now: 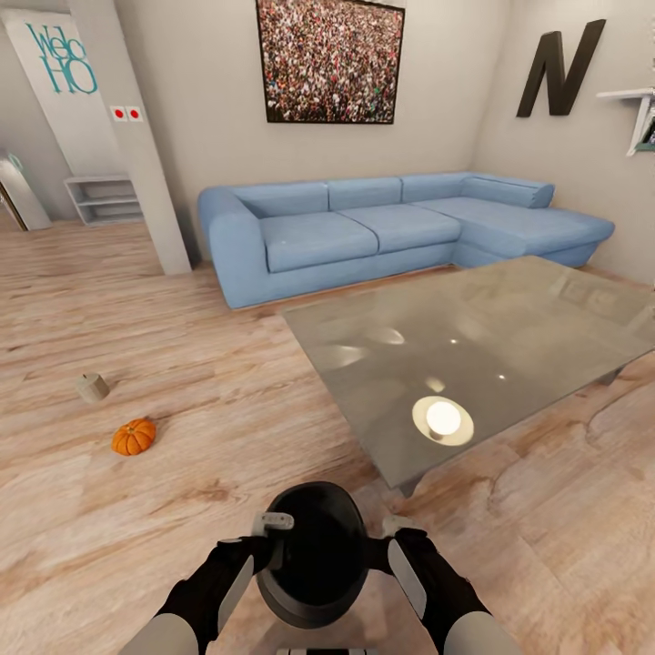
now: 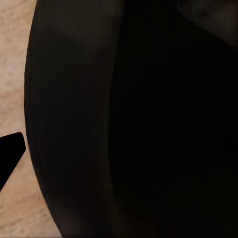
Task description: Place each of the two pumpkins and all three candles from the living room inside a cabinet in the living room (use any cabinet), then make sure every cabinet is closed, and position the cauldron so it is next to a table in the living room.
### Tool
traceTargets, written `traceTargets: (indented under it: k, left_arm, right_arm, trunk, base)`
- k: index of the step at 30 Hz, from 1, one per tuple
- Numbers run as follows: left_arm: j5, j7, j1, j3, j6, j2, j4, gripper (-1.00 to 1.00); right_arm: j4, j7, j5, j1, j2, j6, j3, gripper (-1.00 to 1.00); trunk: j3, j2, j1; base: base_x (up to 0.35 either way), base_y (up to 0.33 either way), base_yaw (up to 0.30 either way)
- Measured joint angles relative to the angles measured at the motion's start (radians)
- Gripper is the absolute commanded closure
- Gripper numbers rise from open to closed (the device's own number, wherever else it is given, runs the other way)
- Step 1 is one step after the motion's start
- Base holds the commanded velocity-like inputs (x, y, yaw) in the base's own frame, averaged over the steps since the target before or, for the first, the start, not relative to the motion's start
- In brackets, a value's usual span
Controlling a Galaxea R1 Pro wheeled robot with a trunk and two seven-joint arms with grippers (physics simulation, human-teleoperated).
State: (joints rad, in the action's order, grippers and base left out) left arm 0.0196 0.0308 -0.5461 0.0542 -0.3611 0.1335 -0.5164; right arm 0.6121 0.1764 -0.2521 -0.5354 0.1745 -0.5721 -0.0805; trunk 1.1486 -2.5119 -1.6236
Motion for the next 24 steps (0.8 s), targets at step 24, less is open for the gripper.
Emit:
traceTargets:
  k: [24]
  left_arm:
    - [0.007,0.000,-0.001,0.001,-0.014,0.002,-0.001,-1.00]
  right_arm:
    - [0.000,0.000,0.000,0.000,0.000,0.000,0.000,-1.00]
  trunk:
    - [-0.093,0.006,0.011]
  base:
    - [-0.038,0.000,0.000]
